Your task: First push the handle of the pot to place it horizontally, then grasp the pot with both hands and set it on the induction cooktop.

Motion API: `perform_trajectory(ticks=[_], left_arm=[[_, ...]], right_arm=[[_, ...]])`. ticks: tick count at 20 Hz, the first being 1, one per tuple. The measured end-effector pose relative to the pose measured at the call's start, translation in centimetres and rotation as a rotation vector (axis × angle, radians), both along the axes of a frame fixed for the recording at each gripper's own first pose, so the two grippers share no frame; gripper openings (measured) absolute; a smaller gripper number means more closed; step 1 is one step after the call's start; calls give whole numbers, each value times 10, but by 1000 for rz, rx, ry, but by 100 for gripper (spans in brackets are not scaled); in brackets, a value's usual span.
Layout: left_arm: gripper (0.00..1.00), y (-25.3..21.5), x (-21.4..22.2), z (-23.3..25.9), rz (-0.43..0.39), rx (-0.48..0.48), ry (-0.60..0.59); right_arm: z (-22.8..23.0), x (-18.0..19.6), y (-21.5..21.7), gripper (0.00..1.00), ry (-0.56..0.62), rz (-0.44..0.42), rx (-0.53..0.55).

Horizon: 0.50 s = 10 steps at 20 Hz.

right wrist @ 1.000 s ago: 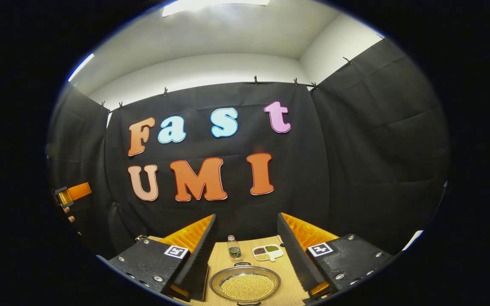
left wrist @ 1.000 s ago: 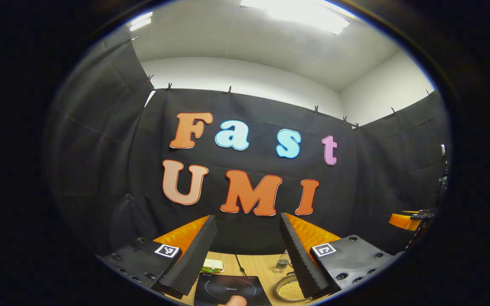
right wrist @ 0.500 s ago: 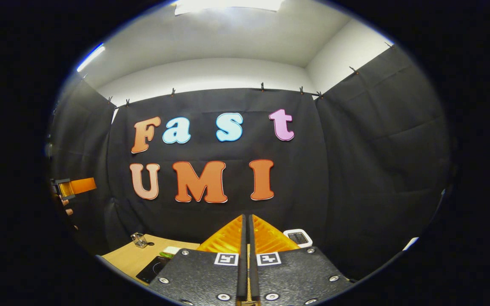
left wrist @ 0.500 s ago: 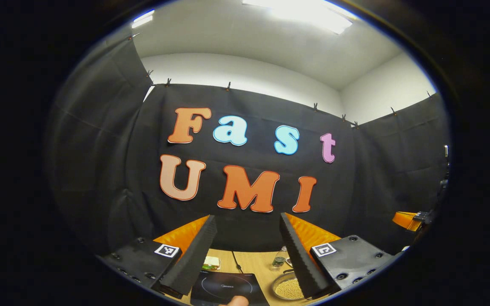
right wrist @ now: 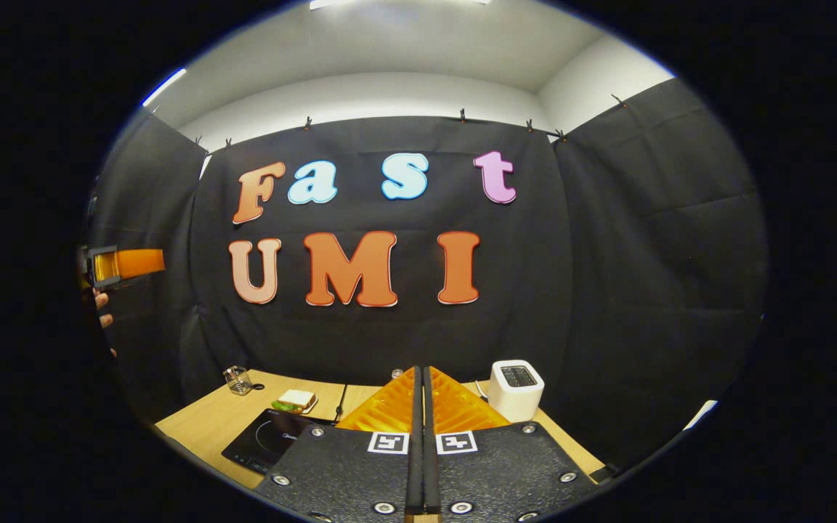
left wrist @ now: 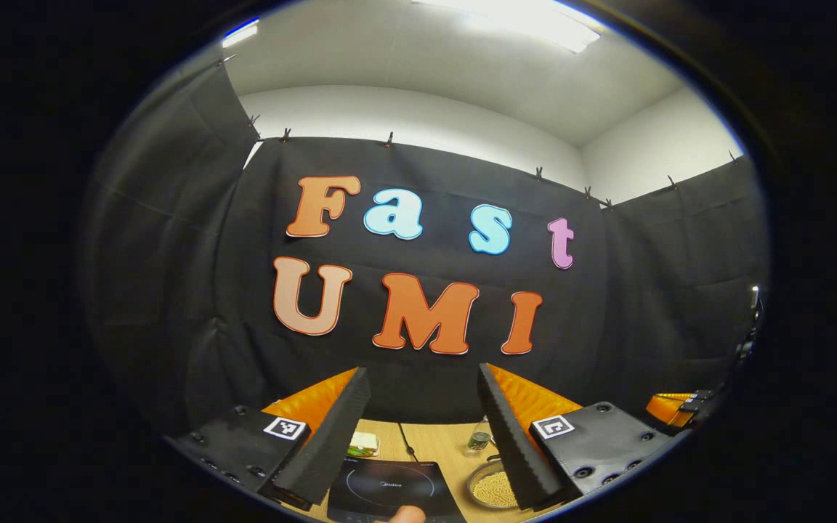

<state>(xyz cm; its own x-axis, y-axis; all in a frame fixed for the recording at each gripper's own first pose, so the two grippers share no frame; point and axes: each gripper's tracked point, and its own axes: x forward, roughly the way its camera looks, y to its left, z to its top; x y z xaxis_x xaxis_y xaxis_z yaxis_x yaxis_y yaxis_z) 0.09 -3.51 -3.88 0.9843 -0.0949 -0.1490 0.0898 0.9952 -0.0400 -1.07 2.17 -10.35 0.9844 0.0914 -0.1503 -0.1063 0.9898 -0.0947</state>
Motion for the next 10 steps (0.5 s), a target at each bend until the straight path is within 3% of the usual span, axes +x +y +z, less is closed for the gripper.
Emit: perform_trajectory(ticks=[10], left_arm=[[96, -2, 3, -15, -2, 16, 20]], right_arm=[[-111, -10, 9, 0, 191, 18, 39]])
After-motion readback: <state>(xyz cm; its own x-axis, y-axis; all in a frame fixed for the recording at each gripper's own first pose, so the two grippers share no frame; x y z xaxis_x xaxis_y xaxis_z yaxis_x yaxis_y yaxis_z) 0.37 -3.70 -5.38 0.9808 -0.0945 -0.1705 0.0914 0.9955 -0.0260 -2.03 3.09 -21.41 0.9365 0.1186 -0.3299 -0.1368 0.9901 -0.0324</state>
